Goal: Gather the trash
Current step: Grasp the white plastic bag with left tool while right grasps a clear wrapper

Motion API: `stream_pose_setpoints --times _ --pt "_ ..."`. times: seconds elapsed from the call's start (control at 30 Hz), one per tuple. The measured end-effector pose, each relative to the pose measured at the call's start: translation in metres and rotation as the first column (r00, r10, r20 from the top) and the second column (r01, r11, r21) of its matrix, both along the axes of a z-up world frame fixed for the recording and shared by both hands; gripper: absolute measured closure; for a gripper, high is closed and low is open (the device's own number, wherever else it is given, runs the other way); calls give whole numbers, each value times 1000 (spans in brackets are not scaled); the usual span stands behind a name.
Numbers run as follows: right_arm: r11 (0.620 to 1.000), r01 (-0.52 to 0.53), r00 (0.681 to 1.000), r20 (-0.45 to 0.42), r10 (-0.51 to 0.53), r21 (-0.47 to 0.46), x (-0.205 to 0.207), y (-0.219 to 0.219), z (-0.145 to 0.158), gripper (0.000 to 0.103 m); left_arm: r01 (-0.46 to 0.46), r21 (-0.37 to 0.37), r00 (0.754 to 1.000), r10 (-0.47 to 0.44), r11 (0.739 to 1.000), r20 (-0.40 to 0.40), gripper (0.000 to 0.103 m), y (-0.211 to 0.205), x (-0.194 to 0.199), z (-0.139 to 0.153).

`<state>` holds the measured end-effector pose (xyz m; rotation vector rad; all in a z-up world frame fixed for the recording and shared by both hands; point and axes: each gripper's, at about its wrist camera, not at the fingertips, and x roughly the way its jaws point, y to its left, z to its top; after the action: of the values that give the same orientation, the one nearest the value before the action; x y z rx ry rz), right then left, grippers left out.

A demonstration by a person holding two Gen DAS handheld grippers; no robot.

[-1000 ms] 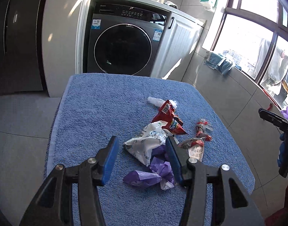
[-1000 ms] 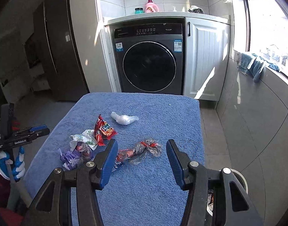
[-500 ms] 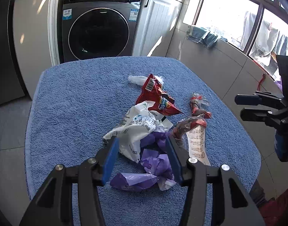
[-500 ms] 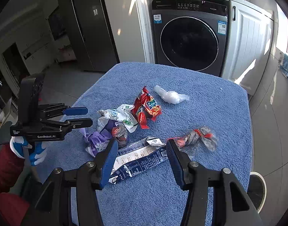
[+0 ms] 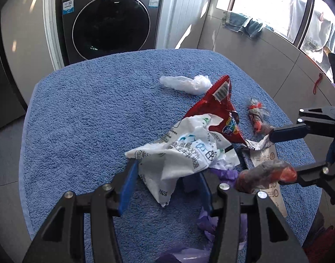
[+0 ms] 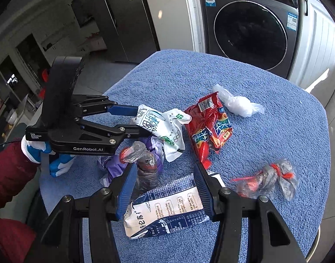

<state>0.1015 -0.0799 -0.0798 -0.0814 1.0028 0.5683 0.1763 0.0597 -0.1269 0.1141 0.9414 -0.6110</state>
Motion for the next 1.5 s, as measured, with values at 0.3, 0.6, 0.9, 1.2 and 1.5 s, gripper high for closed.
stream_pose_setpoints --times 0.3,0.6,0.9,1.2,1.5 --pt "994 -105 994 -25 106 32 5 23 -13 52 -41 -67 998 37 997 -47 85 17 20 -12" --pt "987 -159 986 -39 160 36 -5 24 -14 52 -119 -174 990 103 978 -99 94 44 25 -10" --pt "990 -125 989 -77 129 60 12 33 -26 76 -166 -200 985 151 966 -87 94 66 7 2" --pt "983 -153 988 25 151 105 -17 23 11 86 -220 -231 975 211 948 -64 94 83 -16 22" --pt "987 -6 988 150 -18 158 -36 -41 53 86 -221 -250 975 222 943 -24 95 76 -45 47"
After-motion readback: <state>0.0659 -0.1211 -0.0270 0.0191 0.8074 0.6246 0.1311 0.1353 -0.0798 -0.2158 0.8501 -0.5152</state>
